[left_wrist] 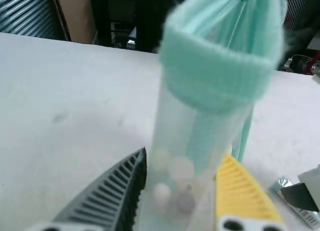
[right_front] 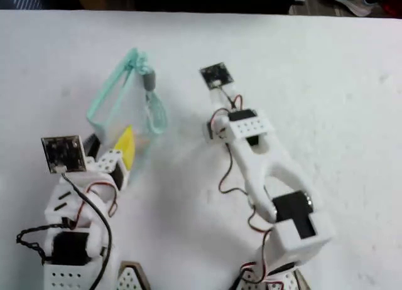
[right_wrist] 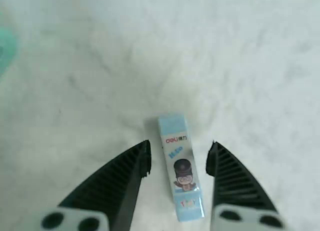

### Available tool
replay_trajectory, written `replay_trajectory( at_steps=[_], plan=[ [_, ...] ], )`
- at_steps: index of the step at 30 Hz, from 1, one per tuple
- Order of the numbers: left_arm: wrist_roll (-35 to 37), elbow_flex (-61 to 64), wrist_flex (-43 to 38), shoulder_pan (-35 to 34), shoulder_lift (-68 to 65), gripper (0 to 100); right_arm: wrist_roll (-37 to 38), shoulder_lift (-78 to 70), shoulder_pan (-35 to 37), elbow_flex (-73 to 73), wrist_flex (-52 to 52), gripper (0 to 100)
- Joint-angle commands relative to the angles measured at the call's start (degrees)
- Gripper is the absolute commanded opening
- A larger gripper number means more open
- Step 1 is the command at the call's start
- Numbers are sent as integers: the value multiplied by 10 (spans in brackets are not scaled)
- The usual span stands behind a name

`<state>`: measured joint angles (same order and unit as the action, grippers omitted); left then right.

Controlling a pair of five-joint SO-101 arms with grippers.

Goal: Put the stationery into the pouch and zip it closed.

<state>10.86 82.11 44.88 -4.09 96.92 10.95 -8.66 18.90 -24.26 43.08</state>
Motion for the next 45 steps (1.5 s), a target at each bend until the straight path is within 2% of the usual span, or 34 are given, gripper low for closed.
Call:
replay_trajectory(
  at_steps=[1, 4, 7, 9, 12, 22, 45],
  plan=[
    [7, -5, -11, -4, 5, 222, 28, -19, -4, 26, 0, 166],
    [7, -5, -11, -4, 5, 222, 32, -32, -4, 38, 4, 136],
    [7, -5, -11, -4, 5, 222, 32, -34, -7, 40, 4, 3],
    [7, -5, -11, -4, 5, 222, 32, -34, -6, 38, 4, 43],
    [7, -5, -11, -3, 5, 222, 32, -34, -7, 38, 5, 13],
    [4, -4, -9, 21, 5, 222, 32, -30, -7, 25, 14, 16],
    [4, -4, -10, 21, 5, 222, 32, -18, -4, 47, 16, 17]
  ],
)
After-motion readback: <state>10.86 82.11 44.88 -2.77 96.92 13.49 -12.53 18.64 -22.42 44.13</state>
